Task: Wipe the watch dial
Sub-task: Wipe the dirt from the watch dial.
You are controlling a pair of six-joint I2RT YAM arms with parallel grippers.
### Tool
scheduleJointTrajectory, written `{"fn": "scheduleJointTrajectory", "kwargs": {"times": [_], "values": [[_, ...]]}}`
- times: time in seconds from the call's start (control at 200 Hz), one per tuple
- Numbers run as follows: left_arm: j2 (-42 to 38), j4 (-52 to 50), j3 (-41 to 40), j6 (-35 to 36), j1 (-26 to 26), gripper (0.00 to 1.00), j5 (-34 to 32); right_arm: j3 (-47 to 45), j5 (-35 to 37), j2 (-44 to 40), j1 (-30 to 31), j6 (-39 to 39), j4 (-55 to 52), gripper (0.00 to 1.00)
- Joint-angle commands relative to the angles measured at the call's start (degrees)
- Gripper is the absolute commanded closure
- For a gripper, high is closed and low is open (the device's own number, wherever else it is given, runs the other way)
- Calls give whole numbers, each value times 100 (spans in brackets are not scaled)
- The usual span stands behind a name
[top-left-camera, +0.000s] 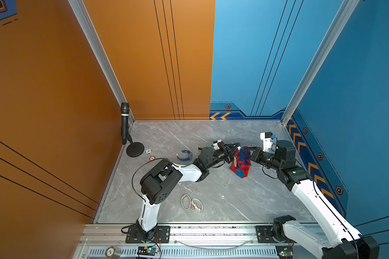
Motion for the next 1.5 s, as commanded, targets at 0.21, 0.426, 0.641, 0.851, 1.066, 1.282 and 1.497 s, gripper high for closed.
{"fn": "scheduleJointTrajectory", "kwargs": {"times": [0.21,0.426,0.641,0.851,1.066,1.282,1.497], "values": [[102,375,-128,-51,-28,100,34,71,347,-843,-24,-111,138,100],[50,392,-193,-58,44,100,65,291,1334,-608,-90,-316,-1315,100],[-205,130,-234,53,145,100,165,-52,715,-209,-219,-1,-851,100],[-164,166,-218,31,80,100,121,-167,24,69,-147,273,25,100],[-42,241,-29,-25,-27,100,77,-206,-168,229,-138,321,376,100],[17,233,28,-48,-101,100,64,-299,-325,266,-147,463,764,100],[82,285,7,-56,-167,100,38,-226,-338,79,-175,567,963,100]]}}
